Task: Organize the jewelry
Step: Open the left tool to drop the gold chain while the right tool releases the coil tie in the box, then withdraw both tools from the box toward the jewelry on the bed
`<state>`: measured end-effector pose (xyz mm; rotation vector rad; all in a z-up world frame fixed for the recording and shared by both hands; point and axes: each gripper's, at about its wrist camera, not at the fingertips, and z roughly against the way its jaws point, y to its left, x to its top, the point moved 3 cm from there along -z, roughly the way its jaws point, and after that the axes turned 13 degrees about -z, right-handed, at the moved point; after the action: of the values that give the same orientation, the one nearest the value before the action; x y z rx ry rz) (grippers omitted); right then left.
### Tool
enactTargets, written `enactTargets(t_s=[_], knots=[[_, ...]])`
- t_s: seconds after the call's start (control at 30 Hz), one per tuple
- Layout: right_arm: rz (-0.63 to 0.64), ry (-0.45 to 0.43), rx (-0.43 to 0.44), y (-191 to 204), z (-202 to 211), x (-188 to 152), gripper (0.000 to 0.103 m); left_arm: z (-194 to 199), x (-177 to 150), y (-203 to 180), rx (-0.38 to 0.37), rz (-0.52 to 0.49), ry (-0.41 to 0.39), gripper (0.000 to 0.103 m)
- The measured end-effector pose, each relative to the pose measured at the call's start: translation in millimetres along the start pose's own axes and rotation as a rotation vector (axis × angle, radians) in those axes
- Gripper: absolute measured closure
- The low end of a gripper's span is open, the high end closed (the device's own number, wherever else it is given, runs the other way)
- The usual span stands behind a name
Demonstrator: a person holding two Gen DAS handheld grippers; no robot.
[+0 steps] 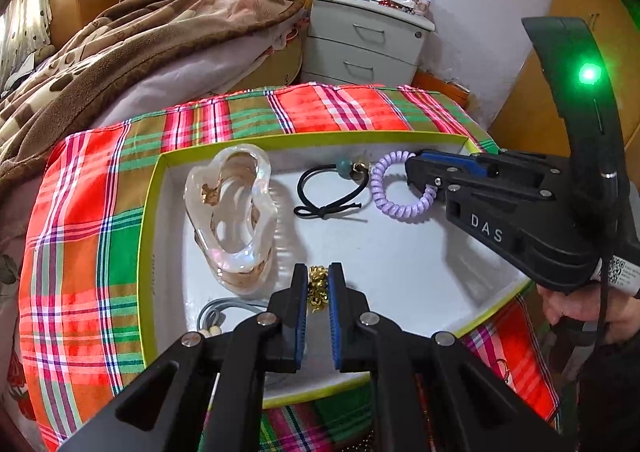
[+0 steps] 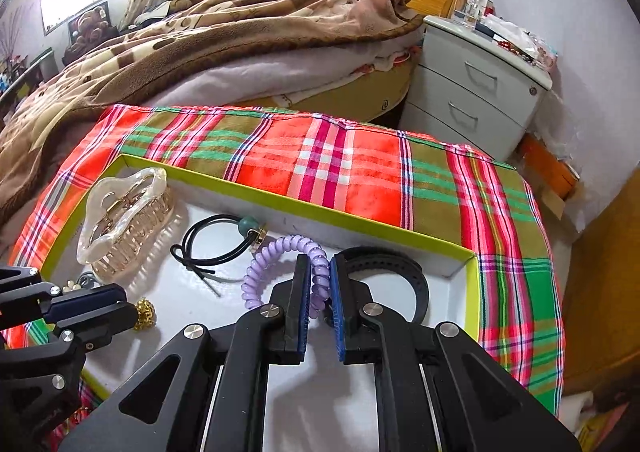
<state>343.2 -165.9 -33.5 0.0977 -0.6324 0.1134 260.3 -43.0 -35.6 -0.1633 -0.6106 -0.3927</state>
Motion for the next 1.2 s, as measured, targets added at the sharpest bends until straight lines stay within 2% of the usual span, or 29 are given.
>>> enactTargets(t_s=[0.13,0.23,0.5,0.57,0.67,0.93,1.2], knots=[[-0.003,-0.005,-0.001,1.2,-0.5,-0.2,0.093,-0.8,0.4,-0.3,-0.003,0.004,-0.002,0.081],[-0.006,-0.008,-0.004,0.9,-0.4,0.0,0.092,-0.9,0.1,-0.3,-0.004,0.005,0.001,0.079],[-0.031,-0.027,0.012,-2.9,6.8,0.4,0.068,3.3,-1.1,0.9,-0.012,0.021,-0.003,0.066],[-0.038,-0.041,0.022,-3.7,12.7,0.4,0.065,9.2,-1.1,0.3,-0.011,0.016,-0.017,0.064],[-0.049,-0.061,0.032,-5.8,23.7,-0.3,0.065,19.1,-2.2,-0.1,-0.027,0.016,-0.034,0.06],[-0.077,-0.104,0.06,-12.8,57.1,-11.9,0.065,50.5,-10.6,-2.2,-0.056,0.017,-0.081,0.059],[-0.131,-0.121,0.132,-21.0,93.0,-42.6,0.065,75.2,-35.5,-0.2,-0.068,0.041,-0.096,0.059]])
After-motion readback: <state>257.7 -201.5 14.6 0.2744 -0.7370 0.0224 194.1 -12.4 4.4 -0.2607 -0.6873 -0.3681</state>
